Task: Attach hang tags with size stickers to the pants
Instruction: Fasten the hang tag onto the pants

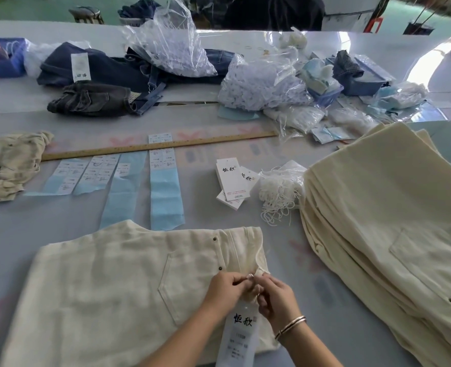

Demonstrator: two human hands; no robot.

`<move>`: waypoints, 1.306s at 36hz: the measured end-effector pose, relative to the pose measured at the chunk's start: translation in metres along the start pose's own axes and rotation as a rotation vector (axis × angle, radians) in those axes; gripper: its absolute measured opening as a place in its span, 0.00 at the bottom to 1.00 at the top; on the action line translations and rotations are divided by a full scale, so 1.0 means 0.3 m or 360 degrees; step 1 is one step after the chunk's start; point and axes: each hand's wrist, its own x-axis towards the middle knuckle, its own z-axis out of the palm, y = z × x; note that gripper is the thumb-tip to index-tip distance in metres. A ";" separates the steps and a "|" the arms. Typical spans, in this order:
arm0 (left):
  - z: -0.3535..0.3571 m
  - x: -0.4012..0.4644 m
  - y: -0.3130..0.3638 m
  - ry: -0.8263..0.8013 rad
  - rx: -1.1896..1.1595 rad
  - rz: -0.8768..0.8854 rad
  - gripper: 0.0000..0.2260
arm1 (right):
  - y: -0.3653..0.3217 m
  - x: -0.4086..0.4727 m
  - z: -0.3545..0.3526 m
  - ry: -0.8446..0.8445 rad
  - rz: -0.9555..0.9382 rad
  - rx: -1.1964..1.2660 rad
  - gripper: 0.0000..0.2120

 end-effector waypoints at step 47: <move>-0.024 -0.069 0.048 0.0399 -0.0678 -0.0262 0.15 | -0.043 -0.035 0.048 0.0004 -0.0933 -0.1566 0.04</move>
